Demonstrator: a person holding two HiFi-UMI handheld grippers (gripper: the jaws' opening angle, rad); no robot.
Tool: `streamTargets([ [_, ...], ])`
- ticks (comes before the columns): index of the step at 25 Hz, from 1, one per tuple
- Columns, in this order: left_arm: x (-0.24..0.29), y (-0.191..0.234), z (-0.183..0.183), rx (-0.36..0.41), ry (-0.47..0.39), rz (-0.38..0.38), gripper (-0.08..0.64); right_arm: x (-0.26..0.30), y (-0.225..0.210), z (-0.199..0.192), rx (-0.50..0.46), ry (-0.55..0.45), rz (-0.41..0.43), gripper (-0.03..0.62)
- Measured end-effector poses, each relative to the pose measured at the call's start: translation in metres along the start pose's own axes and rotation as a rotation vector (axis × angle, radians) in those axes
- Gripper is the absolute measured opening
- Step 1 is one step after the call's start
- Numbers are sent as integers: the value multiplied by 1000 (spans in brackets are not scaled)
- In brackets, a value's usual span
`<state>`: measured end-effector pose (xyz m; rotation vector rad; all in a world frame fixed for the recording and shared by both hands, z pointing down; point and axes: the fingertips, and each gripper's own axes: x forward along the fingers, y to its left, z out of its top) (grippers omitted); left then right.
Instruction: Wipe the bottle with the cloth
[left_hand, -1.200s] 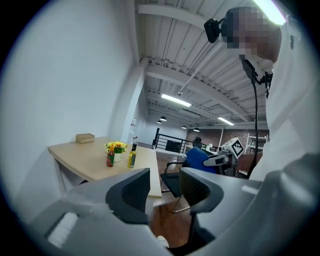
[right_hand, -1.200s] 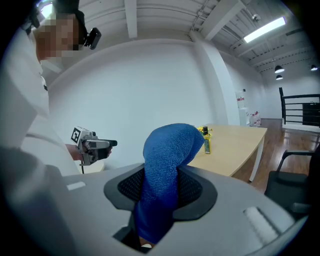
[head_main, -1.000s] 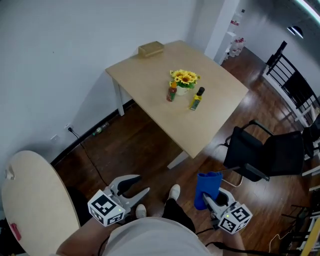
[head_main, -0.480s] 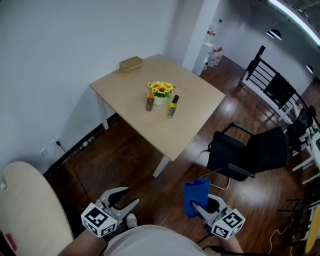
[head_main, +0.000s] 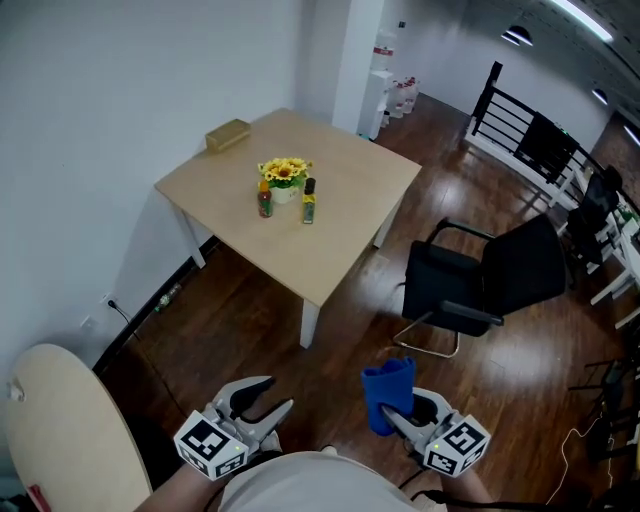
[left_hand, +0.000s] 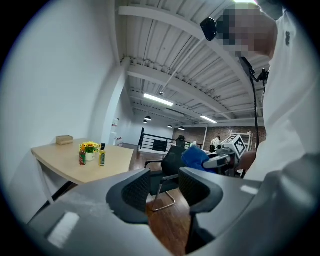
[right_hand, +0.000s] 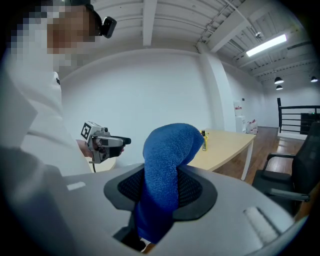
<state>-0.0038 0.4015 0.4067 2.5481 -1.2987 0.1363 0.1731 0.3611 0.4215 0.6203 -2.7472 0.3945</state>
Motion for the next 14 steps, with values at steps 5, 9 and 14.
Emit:
streamTargets([
  [5, 3, -32, -14, 29, 63, 3, 187, -25, -3, -19, 31, -7, 5, 153],
  [9, 5, -49, -24, 13, 80, 27, 187, -41, -4, -38, 52, 11, 16, 153],
  [14, 16, -72, -35, 0, 81, 16, 187, -50, 3, -49, 55, 14, 46, 153],
])
